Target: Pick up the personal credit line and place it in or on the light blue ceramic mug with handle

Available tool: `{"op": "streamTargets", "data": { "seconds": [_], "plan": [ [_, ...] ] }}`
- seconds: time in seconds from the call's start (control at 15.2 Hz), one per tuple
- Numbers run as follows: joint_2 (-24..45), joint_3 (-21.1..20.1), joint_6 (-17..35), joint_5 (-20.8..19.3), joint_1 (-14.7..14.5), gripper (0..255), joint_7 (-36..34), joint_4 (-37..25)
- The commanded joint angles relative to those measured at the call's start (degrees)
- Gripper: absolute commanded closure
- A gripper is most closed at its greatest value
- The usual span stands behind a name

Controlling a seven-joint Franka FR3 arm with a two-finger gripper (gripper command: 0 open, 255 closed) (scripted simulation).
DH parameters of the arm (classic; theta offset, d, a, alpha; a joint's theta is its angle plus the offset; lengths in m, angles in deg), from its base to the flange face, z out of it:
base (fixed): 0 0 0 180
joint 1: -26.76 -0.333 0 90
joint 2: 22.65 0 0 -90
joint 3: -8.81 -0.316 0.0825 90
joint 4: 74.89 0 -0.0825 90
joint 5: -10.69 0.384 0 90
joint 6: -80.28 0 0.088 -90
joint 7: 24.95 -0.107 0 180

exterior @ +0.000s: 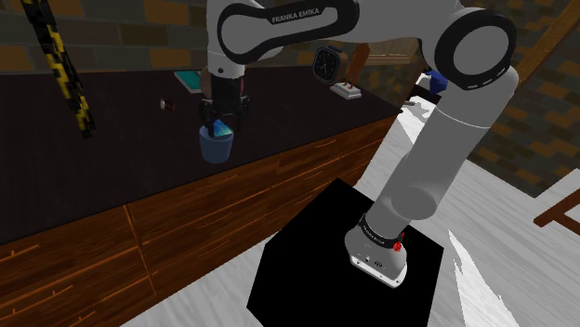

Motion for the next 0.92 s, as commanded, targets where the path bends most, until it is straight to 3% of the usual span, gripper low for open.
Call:
{"op": "streamTargets", "data": {
  "seconds": [0.0,0.33,0.86],
  "plan": [
    [0.0,0.0,0.0,0.0,0.0,0,0.0,0.0],
    [-0.6,0.2,-7.2,-0.1,0.3,0,-0.1,-6.6],
    [-0.6,0.2,-7.2,-0.1,0.3,0,-0.1,-6.6]
  ]
}}
